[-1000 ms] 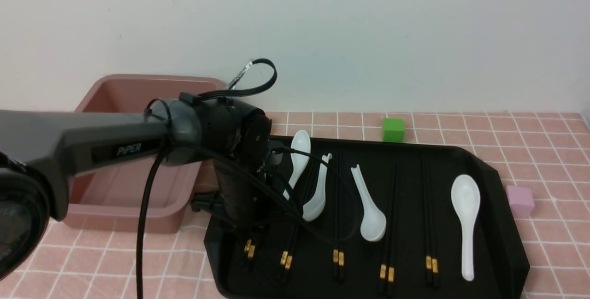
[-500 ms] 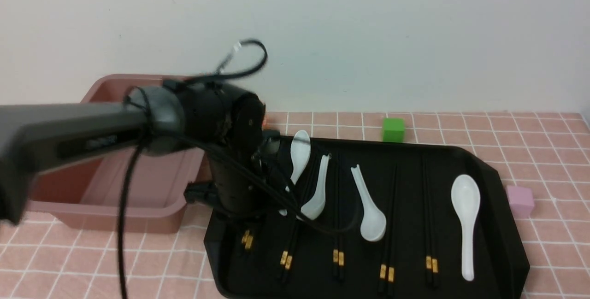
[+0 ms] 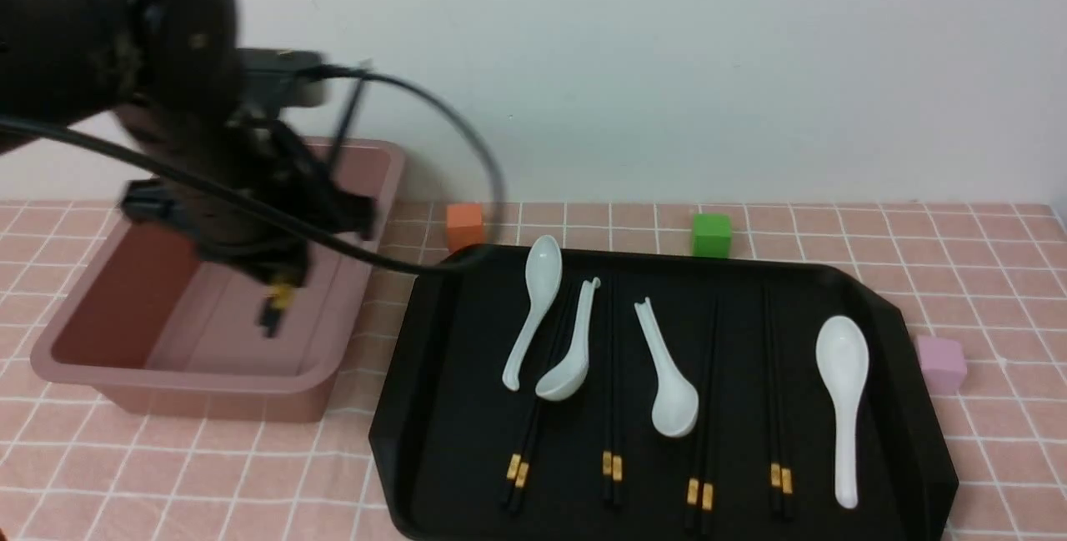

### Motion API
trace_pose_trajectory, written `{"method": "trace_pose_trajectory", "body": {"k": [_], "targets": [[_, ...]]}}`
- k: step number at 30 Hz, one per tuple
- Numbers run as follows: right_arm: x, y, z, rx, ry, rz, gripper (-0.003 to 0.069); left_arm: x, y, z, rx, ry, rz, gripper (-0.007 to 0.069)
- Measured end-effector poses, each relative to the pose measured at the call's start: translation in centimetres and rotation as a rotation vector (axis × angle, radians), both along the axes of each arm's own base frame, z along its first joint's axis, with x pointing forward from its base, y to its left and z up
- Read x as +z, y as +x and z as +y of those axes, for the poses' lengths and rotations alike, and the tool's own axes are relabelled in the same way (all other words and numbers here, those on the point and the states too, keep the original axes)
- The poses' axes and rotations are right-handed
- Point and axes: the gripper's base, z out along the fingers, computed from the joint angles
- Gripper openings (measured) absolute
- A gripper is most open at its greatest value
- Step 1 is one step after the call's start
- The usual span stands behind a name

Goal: On pink tablecloth take chopsticks from black tray and put them in box.
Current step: 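Place the chopsticks into the pink bin with the left gripper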

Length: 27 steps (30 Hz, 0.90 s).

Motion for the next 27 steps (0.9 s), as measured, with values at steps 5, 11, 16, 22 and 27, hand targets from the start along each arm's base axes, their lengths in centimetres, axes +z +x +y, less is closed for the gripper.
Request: {"method": "trace_pose_trajectory", "body": {"k": [5,11,16,22,27], "targets": [[0.0,0.0,0.0,0.0,0.0,0.0,0.024,-2.1,1.6,3.0,0.078,0.018,0.032,0.0129],[0.0,0.0,0.0,0.0,0.0,0.0,0.024,-3.3,2.5,3.6,0.081,0.039,0.029,0.0129],[0.0,0.0,0.0,0.0,0.0,0.0,0.024,-3.3,3.1,3.6,0.066,0.048,-0.022,0.0139],[0.0,0.0,0.0,0.0,0.0,0.0,0.024,-3.3,3.1,3.6,0.068,0.053,-0.031,0.0304],[0.0,0.0,0.0,0.0,0.0,0.0,0.024,-1.0,1.8,3.8,0.079,0.045,-0.053,0.0403]]}}
